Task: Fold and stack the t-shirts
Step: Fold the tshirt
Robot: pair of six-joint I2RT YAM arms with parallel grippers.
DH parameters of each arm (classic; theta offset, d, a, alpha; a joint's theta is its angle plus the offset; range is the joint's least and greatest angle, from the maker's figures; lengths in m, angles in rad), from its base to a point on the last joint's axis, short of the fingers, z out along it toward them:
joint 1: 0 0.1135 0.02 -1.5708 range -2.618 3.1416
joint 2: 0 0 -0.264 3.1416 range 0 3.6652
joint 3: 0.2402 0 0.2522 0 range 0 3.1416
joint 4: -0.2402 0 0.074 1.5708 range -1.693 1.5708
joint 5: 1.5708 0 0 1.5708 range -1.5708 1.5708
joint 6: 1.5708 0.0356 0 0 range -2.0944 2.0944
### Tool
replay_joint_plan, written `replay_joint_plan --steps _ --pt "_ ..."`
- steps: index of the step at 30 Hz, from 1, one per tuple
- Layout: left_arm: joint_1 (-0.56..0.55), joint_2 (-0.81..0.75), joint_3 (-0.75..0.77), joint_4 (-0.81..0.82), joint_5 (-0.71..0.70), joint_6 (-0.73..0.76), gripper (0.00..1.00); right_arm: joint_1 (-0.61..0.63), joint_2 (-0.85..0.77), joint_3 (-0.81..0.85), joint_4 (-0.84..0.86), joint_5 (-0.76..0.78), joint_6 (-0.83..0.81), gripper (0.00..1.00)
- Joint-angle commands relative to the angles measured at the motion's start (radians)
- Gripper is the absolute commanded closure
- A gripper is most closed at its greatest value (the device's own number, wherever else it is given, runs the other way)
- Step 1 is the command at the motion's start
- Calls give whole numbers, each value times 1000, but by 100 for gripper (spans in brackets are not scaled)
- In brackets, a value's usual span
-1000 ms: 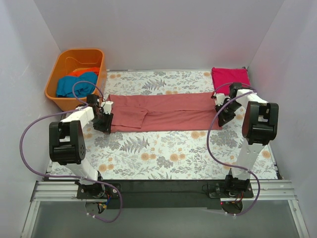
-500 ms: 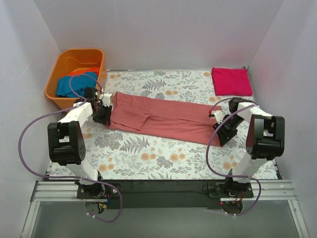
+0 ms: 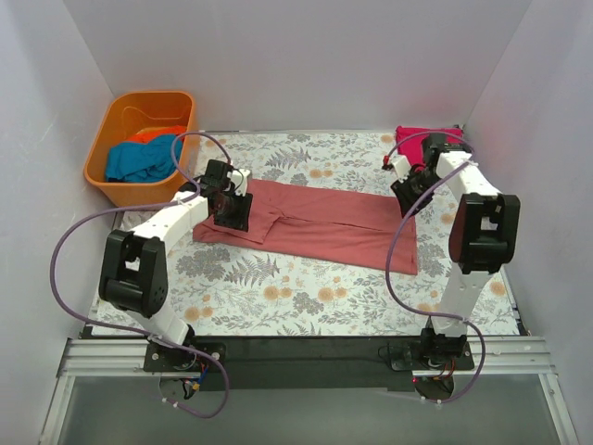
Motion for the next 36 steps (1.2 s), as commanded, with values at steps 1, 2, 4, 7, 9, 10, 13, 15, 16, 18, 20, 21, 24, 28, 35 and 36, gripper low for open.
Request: replay_joint_plan --steps 1,2,4,7,9,10,13,15,16,18,20,21,24,28,35,36 --pt "3 41 34 39 -62 -64 59 12 85 19 7 4 32 64" --pt "3 80 41 48 -68 -69 60 39 109 16 27 14 34 64" --pt "3 115 54 51 -60 -71 60 56 122 -18 48 38 31 65" --pt "5 180 68 74 -77 -72 60 75 119 -96 96 76 17 65" --pt "6 244 84 86 -108 -66 61 84 102 -140 125 96 9 66" --pt "6 267 98 85 -117 -59 61 88 91 -195 133 110 -4 66" --pt "32 350 149 103 -140 -32 64 136 30 -361 186 155 -33 68" --pt "54 385 181 132 -146 13 64 200 -41 -455 217 164 -32 68" --pt "55 432 227 138 -154 35 64 229 -65 -493 220 147 -23 68" --pt "57 488 294 149 -155 82 64 341 -139 -594 220 124 32 68" --pt "57 578 446 128 -106 106 64 441 -215 -642 206 68 83 68" --pt "58 601 498 118 -80 116 64 544 -238 -641 200 11 123 67" --pt "55 651 722 73 -4 103 64 628 -288 -548 150 -107 207 65" --pt "57 570 764 83 19 70 62 599 -300 -434 90 -57 189 65" --pt "31 391 563 108 98 29 61 498 -239 -443 131 75 71 68" --pt "22 385 525 108 98 24 61 493 -230 -452 149 96 63 69"
